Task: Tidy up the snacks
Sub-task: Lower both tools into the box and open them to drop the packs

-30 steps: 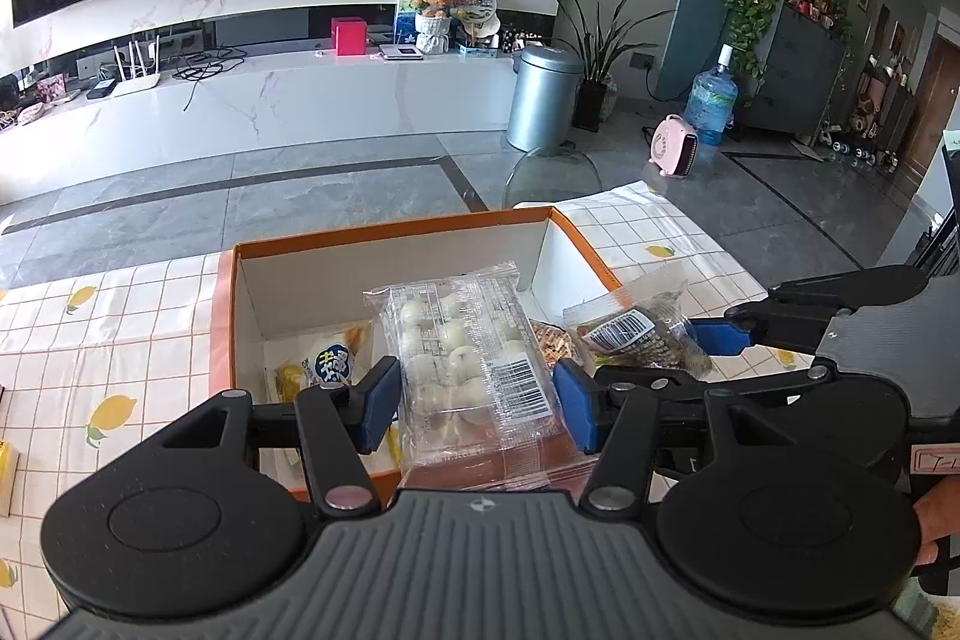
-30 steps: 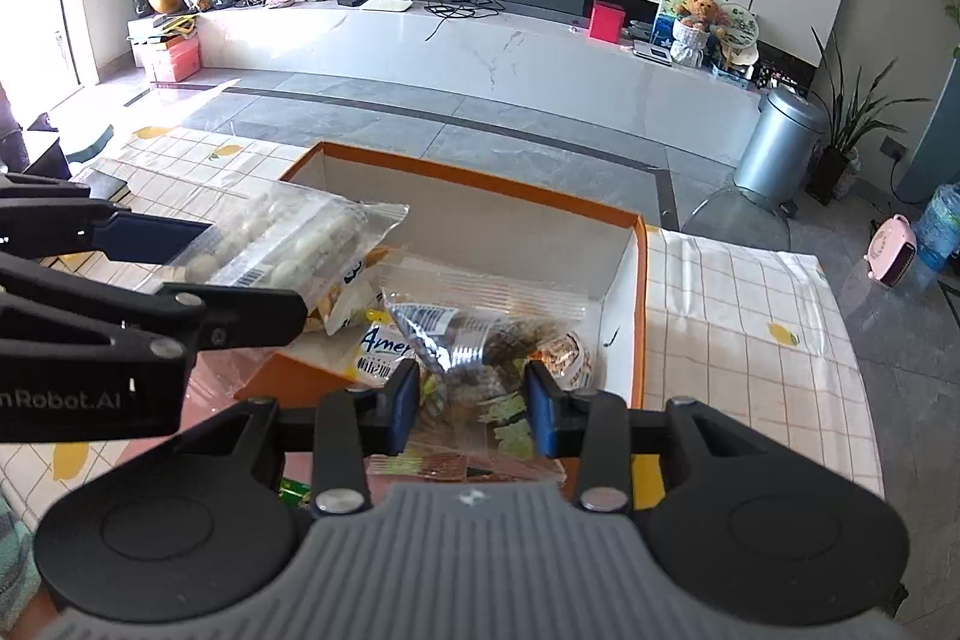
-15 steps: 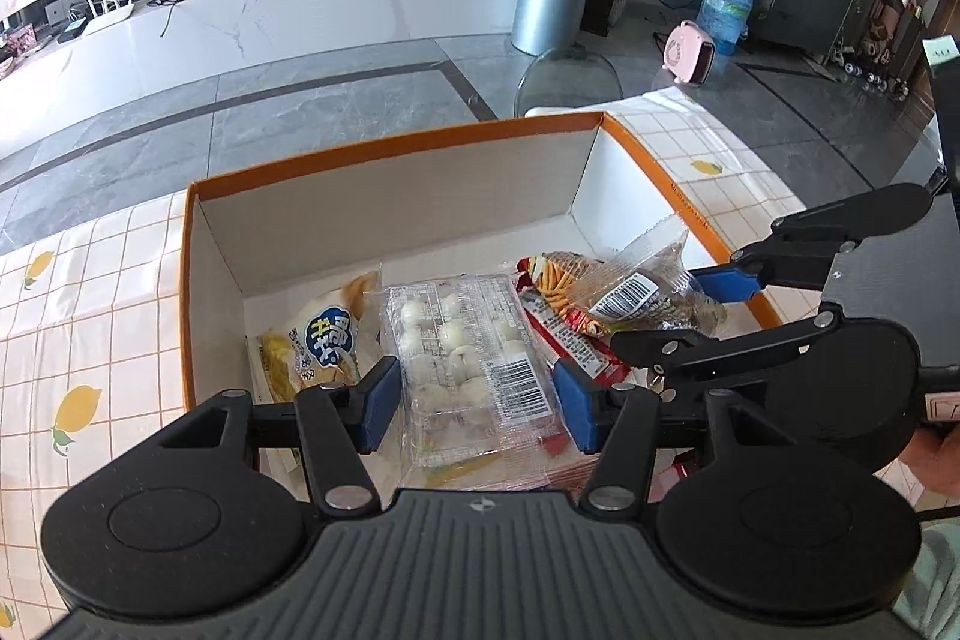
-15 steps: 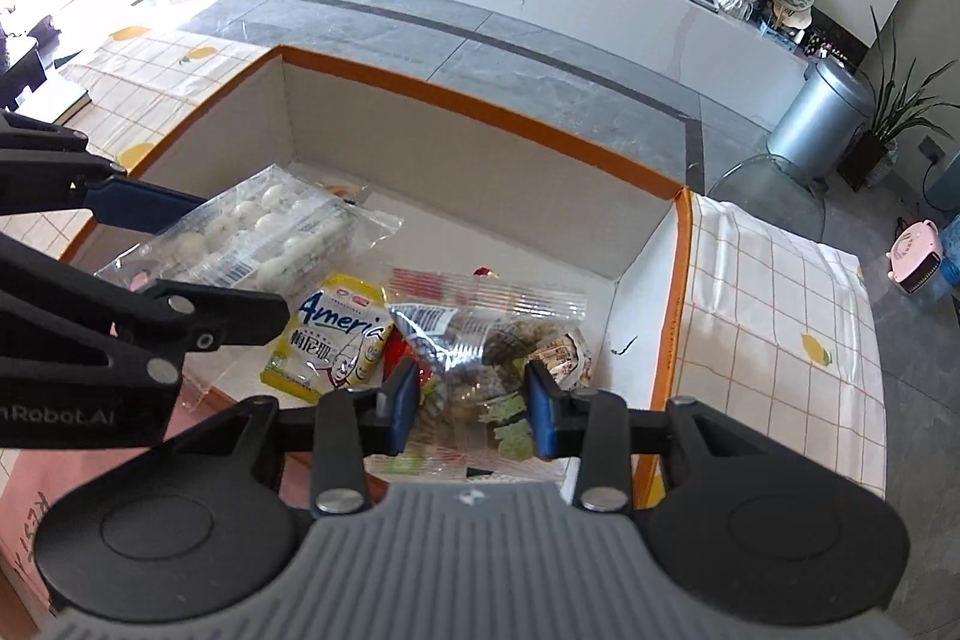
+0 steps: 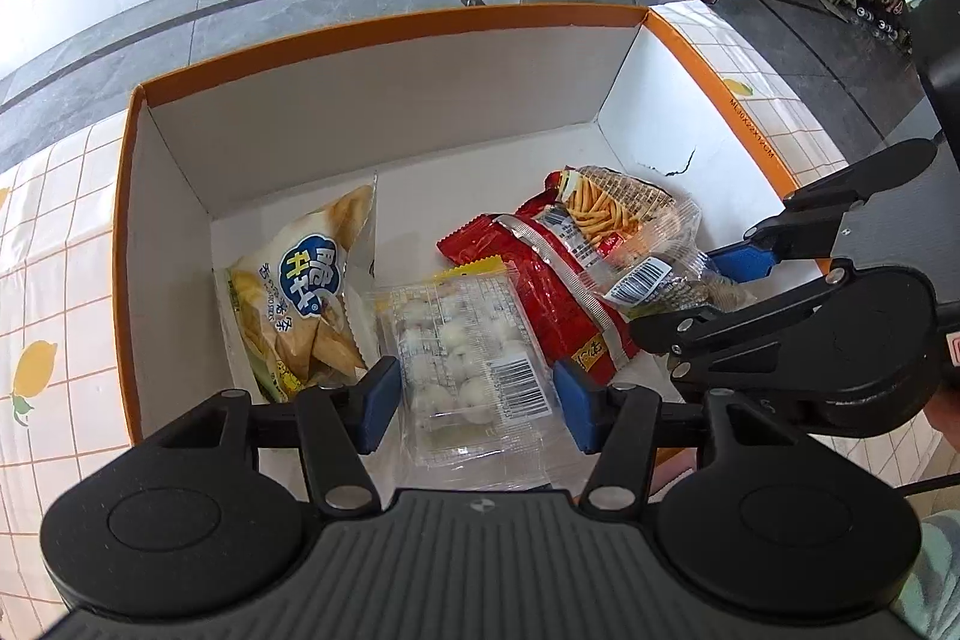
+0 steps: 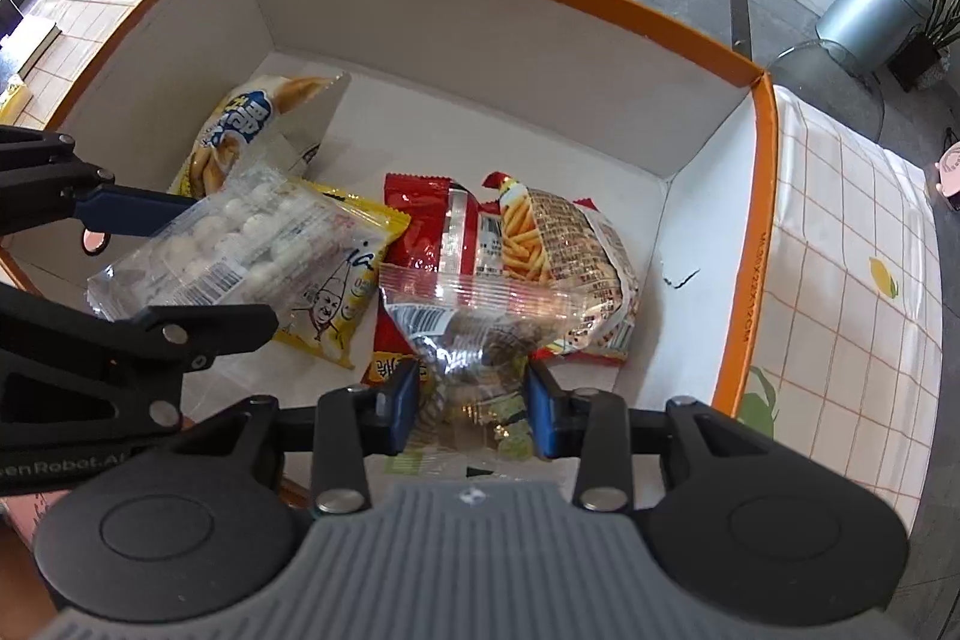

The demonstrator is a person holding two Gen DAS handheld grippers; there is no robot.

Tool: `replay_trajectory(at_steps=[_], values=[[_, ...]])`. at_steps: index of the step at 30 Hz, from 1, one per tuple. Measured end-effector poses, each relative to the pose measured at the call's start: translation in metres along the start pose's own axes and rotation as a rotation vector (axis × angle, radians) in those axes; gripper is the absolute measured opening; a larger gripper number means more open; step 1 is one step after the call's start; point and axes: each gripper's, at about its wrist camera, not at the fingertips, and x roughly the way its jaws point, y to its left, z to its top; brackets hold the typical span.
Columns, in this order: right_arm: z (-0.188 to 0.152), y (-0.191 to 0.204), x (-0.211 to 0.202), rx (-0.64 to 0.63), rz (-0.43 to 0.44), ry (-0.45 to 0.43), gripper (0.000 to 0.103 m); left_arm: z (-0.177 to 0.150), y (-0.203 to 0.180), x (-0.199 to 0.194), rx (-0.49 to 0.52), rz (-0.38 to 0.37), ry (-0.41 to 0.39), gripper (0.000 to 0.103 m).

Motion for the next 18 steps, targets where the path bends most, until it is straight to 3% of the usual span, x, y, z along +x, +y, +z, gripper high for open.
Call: replay_trajectory(at_steps=[5,18], values=[[0.007,0.004,0.007,-0.003,-0.015,0.046,0.036,-0.001,0.000,0.009,-0.005,0.011,0.046,0.064],[0.011,0.009,0.003,0.001,-0.038,0.058,0.038,0.000,0.001,0.003,-0.031,0.023,0.037,0.069]])
